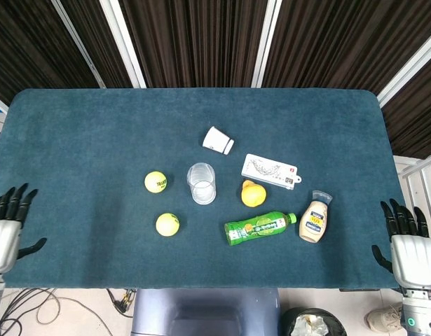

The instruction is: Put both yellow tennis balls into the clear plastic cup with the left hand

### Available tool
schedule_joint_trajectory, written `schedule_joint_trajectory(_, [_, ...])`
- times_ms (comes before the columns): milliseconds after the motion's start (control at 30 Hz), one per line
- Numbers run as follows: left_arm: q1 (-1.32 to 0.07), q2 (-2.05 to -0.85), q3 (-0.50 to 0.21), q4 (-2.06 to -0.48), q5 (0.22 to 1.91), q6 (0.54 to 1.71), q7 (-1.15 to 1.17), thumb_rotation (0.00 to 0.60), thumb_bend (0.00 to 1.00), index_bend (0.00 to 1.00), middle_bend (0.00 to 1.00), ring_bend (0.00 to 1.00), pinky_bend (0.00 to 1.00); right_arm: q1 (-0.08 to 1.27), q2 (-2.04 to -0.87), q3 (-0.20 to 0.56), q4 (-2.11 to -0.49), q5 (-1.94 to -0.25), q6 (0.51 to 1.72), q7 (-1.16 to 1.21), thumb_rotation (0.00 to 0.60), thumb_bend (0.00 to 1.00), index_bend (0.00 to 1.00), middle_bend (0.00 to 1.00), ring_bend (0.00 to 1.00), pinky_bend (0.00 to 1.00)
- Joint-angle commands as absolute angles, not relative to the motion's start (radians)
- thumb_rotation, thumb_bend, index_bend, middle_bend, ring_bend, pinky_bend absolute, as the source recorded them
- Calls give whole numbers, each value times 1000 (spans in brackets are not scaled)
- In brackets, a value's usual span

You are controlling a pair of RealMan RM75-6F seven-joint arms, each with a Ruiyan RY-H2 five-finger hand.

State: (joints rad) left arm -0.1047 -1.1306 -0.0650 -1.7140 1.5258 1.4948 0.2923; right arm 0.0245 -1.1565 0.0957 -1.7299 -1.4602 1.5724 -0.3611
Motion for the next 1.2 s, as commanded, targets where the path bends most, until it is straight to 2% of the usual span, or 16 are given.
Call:
schedule_joint_trajectory(33, [-227,-1081,-82,-1825,1514,1304,333,600,19,91,0,0,144,25,-1156,97,-1731,-1457,1572,-364,600,340,28,75,119,72])
schedule_joint_trajectory(133, [-309,-1084,-104,-1860,1493,1191,360,600,19,90,0,0,144,25,-1158,98,-1729,-1454,1572,-368,600,340,28,75,119,72])
schedule_joint_trajectory(433, [-481,-1202,-133,-1874,1394,980,494,600,1,90,2,0,144,31,-1166,97,-1723,-1435,1552,-384,600,340,28,75,119,72])
schedule_joint_trajectory(867, [-611,-1391,-109,-1808,1281,889,687,600,1,81,3,0,166,26,-1159,99,-1737,-1432,1564,-388,600,340,28,75,118,72])
schedule_joint_trajectory(1200, [-666,-1467,-88,-1757,1176,896,793,600,1,75,30,27,191,21,-1150,105,-1741,-1428,1574,-375,600,339,28,75,118,72])
